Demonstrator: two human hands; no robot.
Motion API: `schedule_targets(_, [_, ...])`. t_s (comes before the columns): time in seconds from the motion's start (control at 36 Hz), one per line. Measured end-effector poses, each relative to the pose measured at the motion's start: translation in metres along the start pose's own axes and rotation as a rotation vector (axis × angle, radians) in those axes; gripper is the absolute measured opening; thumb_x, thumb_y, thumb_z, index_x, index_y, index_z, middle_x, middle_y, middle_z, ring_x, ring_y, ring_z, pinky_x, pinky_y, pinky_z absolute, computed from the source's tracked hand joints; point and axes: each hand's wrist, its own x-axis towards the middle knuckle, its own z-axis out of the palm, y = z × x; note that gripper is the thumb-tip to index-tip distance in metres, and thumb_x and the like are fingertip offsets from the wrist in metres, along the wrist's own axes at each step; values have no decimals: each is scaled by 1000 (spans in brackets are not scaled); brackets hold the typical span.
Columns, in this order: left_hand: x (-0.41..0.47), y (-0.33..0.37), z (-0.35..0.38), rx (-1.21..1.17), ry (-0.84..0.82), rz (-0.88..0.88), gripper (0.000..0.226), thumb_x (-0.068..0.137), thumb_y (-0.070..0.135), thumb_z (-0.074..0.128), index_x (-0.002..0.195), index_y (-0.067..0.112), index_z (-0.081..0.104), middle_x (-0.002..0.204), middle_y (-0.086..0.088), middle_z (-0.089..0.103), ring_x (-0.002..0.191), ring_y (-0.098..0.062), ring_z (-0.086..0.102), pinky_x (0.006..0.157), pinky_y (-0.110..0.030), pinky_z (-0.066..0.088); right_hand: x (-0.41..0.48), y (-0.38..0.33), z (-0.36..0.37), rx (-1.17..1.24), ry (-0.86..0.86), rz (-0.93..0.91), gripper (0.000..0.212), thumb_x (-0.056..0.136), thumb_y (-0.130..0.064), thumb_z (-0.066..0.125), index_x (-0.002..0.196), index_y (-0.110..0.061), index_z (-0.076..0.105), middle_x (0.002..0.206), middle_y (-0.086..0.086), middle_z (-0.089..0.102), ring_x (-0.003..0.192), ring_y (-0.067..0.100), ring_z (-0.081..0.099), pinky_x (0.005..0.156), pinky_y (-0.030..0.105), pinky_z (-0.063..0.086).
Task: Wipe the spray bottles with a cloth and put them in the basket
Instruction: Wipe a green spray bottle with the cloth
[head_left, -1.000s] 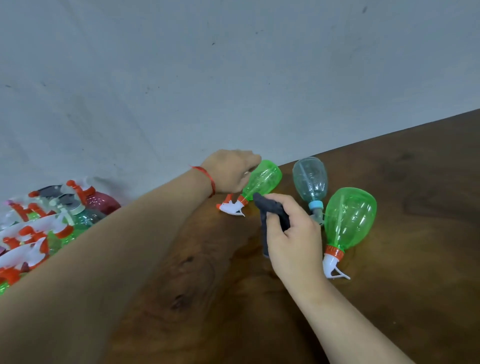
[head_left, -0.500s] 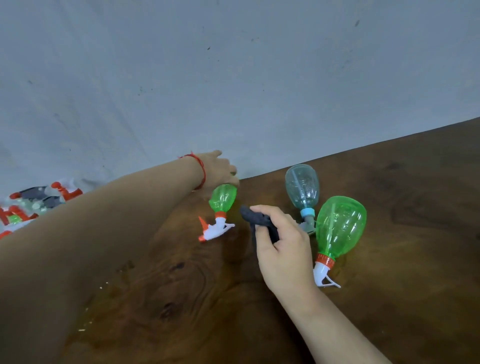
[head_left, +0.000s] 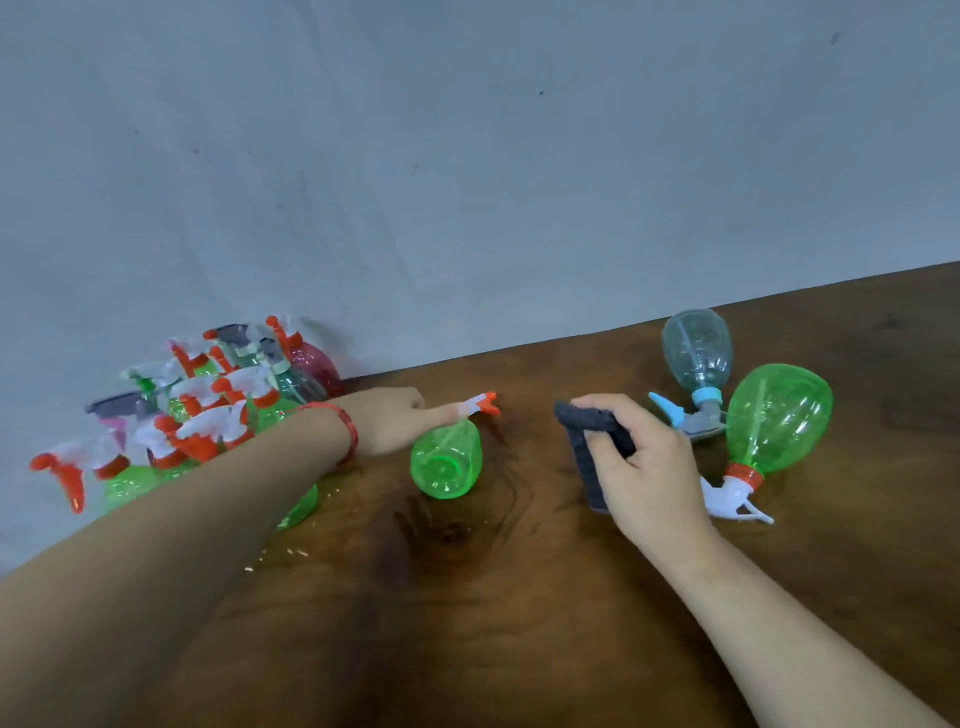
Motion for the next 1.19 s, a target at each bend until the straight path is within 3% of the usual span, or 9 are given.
schedule_targets(0.06, [-25,-8,2,-177,-53,53,119,62,104,47,158,34,43,155,3,53,141,-20,52,116,-39,38,-5,-3,4,-6,-32,12,33,100,-9,62,117,-36,73,106,-20,73,105,3,67,89,32,58])
schedule_targets(0.17, [-40,-32,32,-459,-125,100,130,63,70,91,167,41,19,155,2,50,134,-13,54,117,-33,41,-12,-9,10,0,-97,37,35,101,-10,61,117,-38,73,102,-20,73,102,6,69,87,36,59])
schedule_targets(0.28, [-40,-18,64,-623,20,132,115,60,76,92,156,46,35,126,21,69,119,1,66,114,-30,45,-9,-20,20,69,-120,115,35,102,-9,59,113,-39,73,103,-24,73,104,2,68,88,32,59])
schedule_targets(0.39, [-35,0,79,-658,95,94,127,53,92,80,159,44,30,134,18,66,122,-9,66,112,-34,48,13,-32,37,86,-182,238,31,103,-12,56,108,-38,71,103,-21,71,100,5,66,85,31,57])
schedule_targets(0.58, [-21,4,95,-808,240,131,93,69,63,92,146,39,46,124,20,68,109,-2,67,86,-18,49,33,-31,66,102,-386,450,25,97,-8,52,92,-23,72,91,4,75,97,29,71,88,46,56])
schedule_targets(0.64, [-21,2,100,-888,302,183,93,67,53,96,146,41,46,124,22,66,111,1,66,93,-18,52,28,-25,68,154,-379,456,28,98,-7,52,93,-24,73,93,4,76,98,30,71,94,50,55])
schedule_targets(0.83, [-41,-16,109,-995,507,462,119,63,39,101,159,48,31,156,9,49,144,-16,52,119,-43,45,22,-24,60,477,-362,368,25,100,5,52,108,-7,73,103,20,72,96,32,71,90,44,52])
schedule_targets(1.0, [-64,-28,104,-887,554,543,119,65,26,103,160,39,33,150,29,47,140,-4,53,111,-12,41,12,-35,65,352,-370,173,35,99,11,55,110,-15,76,105,2,76,102,22,73,90,35,56])
schedule_targets(1.19, [-71,-39,115,-645,655,731,114,70,17,100,162,15,34,159,2,41,151,-17,43,122,-20,33,-1,-45,74,21,-169,-304,47,96,12,63,128,-20,74,130,-12,72,125,7,66,106,21,50])
